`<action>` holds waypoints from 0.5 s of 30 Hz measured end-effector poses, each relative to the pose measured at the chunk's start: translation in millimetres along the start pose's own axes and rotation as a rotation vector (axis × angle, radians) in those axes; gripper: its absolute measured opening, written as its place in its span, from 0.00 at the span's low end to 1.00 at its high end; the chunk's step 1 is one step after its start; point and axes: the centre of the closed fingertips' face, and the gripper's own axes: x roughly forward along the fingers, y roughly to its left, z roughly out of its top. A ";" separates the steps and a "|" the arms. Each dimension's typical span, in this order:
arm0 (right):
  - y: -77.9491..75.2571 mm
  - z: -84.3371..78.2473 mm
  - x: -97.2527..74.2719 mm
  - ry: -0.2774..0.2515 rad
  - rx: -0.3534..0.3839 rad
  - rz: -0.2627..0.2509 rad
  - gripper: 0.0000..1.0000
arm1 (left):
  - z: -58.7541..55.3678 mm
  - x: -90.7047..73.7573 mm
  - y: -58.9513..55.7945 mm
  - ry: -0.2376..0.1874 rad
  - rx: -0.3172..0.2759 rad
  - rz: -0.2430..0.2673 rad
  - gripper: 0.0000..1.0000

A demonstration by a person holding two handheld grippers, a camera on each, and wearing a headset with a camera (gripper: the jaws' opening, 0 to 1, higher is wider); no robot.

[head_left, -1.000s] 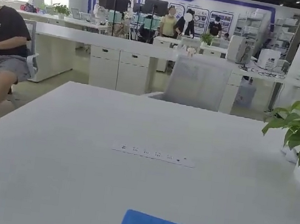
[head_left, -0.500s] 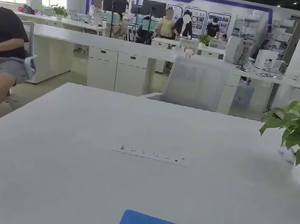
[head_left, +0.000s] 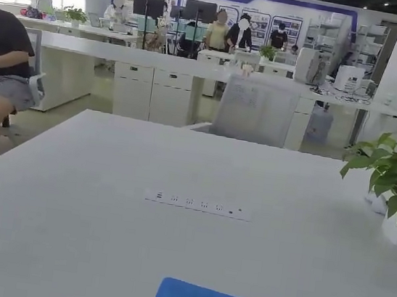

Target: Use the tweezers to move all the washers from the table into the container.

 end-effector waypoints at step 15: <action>3.6 3.1 -0.4 0.001 0.000 0.000 0.63 | -0.1 -0.2 -0.6 0.002 0.001 0.001 0.81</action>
